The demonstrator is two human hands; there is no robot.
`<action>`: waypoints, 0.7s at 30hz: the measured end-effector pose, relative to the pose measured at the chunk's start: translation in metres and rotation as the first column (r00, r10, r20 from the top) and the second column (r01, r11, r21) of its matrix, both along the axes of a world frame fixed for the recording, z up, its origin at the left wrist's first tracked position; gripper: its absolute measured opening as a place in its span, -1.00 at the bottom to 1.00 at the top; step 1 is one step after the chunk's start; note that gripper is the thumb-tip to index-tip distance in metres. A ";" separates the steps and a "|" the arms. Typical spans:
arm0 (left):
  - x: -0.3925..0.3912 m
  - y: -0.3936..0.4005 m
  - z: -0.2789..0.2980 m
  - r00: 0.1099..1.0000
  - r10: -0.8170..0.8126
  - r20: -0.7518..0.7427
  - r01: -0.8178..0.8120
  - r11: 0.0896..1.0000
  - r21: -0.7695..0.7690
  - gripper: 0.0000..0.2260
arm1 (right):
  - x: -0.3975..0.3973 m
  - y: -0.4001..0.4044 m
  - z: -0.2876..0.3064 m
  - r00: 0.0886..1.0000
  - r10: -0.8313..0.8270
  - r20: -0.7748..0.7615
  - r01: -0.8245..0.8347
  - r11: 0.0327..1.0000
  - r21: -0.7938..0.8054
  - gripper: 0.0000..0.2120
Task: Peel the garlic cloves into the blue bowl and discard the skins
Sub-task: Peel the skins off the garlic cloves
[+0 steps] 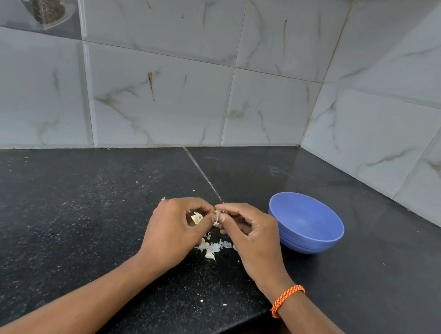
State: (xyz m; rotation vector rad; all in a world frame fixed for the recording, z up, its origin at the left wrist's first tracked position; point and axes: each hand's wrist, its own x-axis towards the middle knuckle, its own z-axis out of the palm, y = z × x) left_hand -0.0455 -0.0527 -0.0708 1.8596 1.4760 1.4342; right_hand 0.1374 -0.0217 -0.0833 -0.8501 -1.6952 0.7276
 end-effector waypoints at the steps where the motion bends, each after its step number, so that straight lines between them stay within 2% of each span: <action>1: 0.000 0.000 0.000 1.000 0.001 0.002 -0.001 1.000 0.003 -0.88 | 0.000 0.000 0.001 1.000 0.008 -0.016 -0.008 1.000 -0.006 -0.82; 13: 0.001 -0.003 0.004 0.992 -0.012 0.122 0.015 0.999 -0.031 -0.89 | -0.001 -0.003 0.004 0.997 0.052 -0.058 -0.053 0.998 -0.019 -0.86; 21: 0.000 -0.003 0.004 0.995 -0.014 0.095 0.017 0.999 -0.031 -0.88 | -0.003 -0.004 0.001 0.999 0.027 -0.023 -0.026 0.999 0.028 -0.80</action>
